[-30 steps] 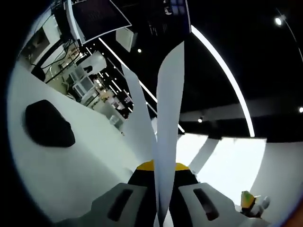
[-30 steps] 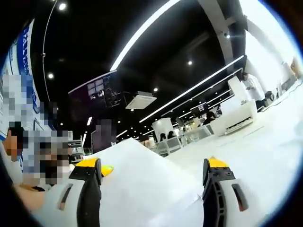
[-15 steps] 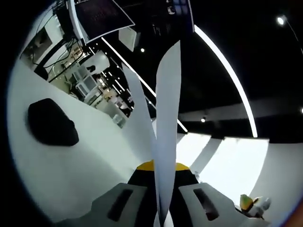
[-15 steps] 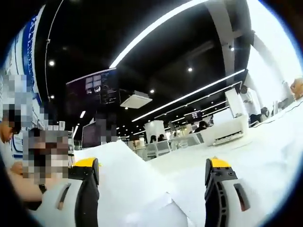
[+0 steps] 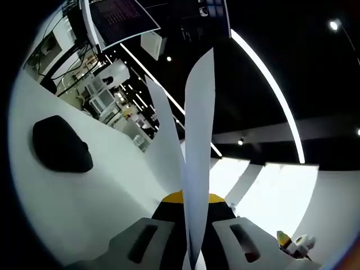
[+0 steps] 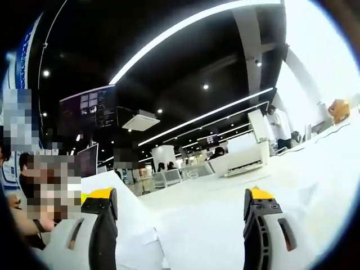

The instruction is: Organize the stack of printing papers by aligning and flattening the scattered papers on the table

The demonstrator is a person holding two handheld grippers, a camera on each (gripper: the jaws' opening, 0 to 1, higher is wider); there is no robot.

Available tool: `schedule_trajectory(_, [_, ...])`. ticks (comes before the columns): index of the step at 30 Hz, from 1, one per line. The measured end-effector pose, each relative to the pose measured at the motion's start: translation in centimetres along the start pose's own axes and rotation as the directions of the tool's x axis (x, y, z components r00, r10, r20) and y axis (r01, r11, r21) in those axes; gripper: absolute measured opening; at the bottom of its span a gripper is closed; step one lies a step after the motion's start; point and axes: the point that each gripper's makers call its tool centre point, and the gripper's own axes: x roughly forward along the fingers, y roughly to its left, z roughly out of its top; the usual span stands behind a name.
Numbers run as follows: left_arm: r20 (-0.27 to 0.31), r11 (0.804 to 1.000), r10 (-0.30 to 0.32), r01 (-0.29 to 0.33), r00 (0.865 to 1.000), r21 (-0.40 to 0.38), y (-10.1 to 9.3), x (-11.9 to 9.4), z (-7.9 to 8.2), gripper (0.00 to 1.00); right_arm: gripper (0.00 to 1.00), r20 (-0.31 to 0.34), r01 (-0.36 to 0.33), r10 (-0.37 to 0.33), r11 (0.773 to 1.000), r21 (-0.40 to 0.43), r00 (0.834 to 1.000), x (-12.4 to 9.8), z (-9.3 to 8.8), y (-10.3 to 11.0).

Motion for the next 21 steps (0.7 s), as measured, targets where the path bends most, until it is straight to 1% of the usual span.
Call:
schedule_trajectory(2, [-0.001,1.000,0.002,-0.002,1.000,0.001,0.0,0.0,0.0,0.06,0.88,-0.038,-0.004,0.003,0.999,-0.034,0.999,0.0,-0.4,-0.6])
schedule_trajectory(5, [0.000,1.000,0.001,-0.001,1.000,-0.002,0.0,0.0,0.0,0.06,0.89,-0.071,0.000,-0.004,0.998,-0.059,0.997,-0.2,-0.8,-1.3])
schedule_trajectory(10, [-0.002,1.000,0.001,-0.001,1.000,-0.005,-0.1,-0.1,-0.1,0.06,0.90,-0.090,0.017,-0.024,0.997,-0.070,0.996,-0.5,-0.8,-2.5])
schedule_trajectory(14, [-0.001,1.000,0.001,-0.001,1.000,-0.006,-0.1,-0.1,-0.1,0.06,0.90,-0.113,0.015,-0.023,0.997,-0.077,0.993,-0.8,-1.0,-3.1])
schedule_trajectory(18, [-0.003,1.000,0.000,0.000,1.000,-0.009,-0.1,-0.1,-0.1,0.06,0.90,-0.116,0.010,-0.019,0.997,-0.071,0.993,-1.0,-0.9,-3.6])
schedule_trajectory(21, [-0.003,1.000,-0.001,0.001,1.000,-0.009,-0.1,-0.1,-0.1,0.06,0.90,-0.129,0.021,-0.032,0.997,-0.080,0.991,-1.3,-1.0,-4.1])
